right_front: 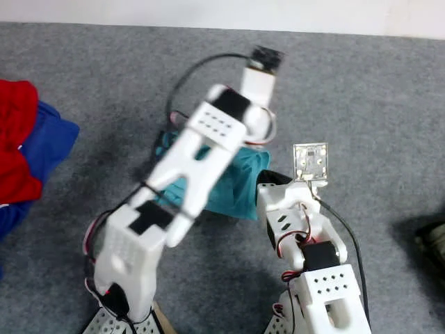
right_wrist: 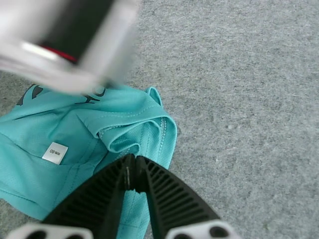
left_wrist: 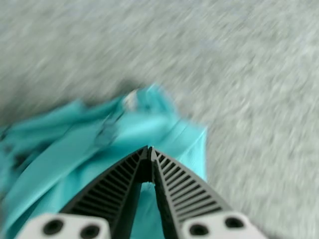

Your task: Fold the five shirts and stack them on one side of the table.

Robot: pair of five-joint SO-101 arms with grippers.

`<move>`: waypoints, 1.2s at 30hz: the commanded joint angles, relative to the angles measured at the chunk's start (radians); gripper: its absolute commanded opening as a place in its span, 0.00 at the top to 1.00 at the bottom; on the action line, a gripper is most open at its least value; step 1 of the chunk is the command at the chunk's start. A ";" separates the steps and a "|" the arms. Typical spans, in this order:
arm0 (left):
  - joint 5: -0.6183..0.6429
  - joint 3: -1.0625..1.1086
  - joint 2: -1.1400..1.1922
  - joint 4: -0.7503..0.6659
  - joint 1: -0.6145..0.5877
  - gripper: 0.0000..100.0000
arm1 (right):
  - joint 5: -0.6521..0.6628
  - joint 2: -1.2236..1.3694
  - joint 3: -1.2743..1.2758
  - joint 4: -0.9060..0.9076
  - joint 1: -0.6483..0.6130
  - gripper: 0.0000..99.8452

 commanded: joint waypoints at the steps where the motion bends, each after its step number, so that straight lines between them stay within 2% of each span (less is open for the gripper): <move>1: 0.006 -0.005 -0.166 0.210 -0.084 0.99 | 0.014 0.004 -0.007 -0.022 -0.027 0.98; 6: 0.000 0.131 -0.271 0.218 -0.220 0.99 | 0.034 0.007 -0.008 -0.021 -0.070 0.93; 9: -0.002 0.277 -0.335 0.160 -0.246 0.99 | 0.034 0.042 -0.030 -0.028 -0.071 0.94; 13: -0.038 0.573 -0.452 -0.021 -0.229 0.99 | 0.034 0.239 -0.177 -0.035 -0.073 0.98; 18: -0.081 0.860 -0.653 -0.204 -0.254 0.99 | 0.038 0.545 -0.363 -0.035 -0.074 0.98; 23: -0.084 1.104 -0.760 -0.416 -0.335 0.99 | 0.032 0.763 -0.493 -0.035 -0.128 0.92; 26: -0.084 1.150 -0.771 -0.502 -0.363 0.99 | 0.032 0.820 -0.521 -0.035 -0.203 0.90; 29: -0.084 1.148 -0.771 -0.520 -0.360 0.99 | 0.003 0.831 -0.526 -0.035 -0.262 0.90; 36: -0.084 1.161 -0.766 -0.600 -0.364 0.99 | -0.031 0.826 -0.530 0.031 -0.275 0.90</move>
